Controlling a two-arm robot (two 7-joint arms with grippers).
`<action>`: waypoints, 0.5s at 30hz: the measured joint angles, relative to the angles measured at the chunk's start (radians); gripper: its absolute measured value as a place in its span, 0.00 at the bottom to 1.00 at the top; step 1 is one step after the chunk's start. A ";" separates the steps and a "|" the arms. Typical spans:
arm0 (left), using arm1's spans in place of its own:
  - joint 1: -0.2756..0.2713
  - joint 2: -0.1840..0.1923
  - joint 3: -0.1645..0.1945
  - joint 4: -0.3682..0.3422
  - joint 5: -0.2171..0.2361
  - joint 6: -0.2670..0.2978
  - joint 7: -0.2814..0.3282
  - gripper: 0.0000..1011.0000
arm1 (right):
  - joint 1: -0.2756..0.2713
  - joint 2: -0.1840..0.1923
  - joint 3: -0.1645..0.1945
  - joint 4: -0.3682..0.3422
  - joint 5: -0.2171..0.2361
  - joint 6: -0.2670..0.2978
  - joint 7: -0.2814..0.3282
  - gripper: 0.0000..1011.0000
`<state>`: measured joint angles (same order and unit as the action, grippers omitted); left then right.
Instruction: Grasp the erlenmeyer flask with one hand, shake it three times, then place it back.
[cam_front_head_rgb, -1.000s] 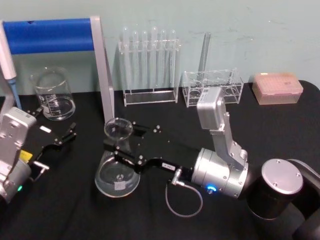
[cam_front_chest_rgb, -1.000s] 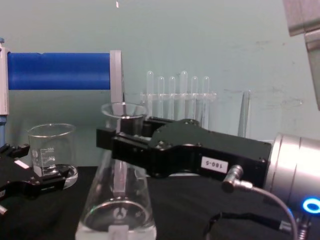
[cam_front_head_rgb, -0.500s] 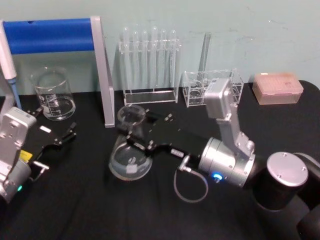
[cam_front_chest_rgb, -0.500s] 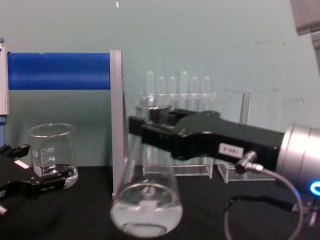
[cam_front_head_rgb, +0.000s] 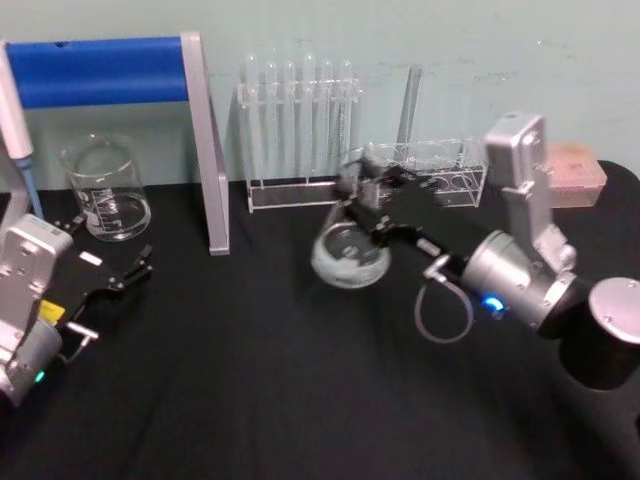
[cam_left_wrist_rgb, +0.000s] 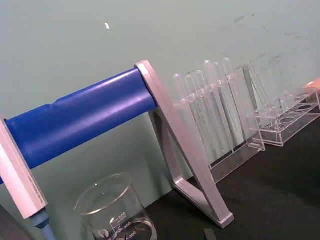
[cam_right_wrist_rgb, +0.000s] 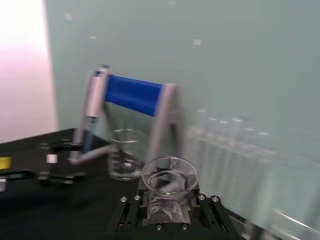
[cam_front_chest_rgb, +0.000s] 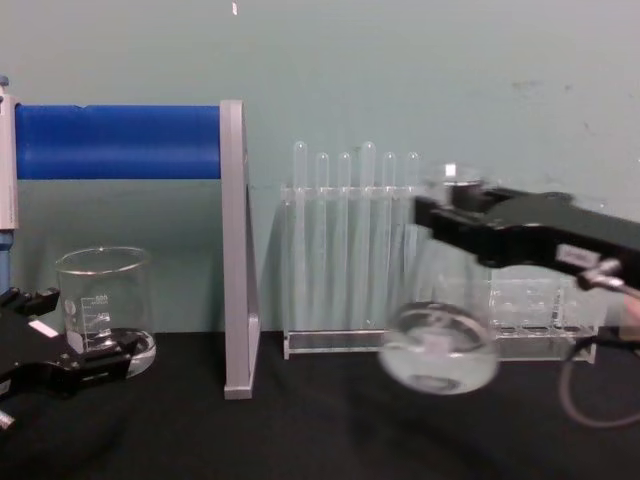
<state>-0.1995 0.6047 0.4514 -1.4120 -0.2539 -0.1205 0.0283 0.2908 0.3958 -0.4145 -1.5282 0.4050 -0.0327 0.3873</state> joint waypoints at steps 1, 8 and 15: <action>0.000 0.000 0.000 0.000 0.000 0.000 0.000 0.99 | -0.003 0.003 0.015 0.004 -0.005 0.000 -0.014 0.45; 0.000 0.000 0.000 0.000 0.000 0.000 0.000 0.99 | -0.025 0.015 0.100 0.015 -0.024 -0.001 -0.078 0.45; 0.000 0.000 0.000 0.000 0.000 0.000 0.000 0.99 | -0.037 0.011 0.134 0.016 -0.034 0.000 -0.090 0.45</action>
<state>-0.1995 0.6046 0.4514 -1.4120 -0.2539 -0.1205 0.0283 0.2534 0.4068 -0.2803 -1.5123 0.3708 -0.0330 0.2973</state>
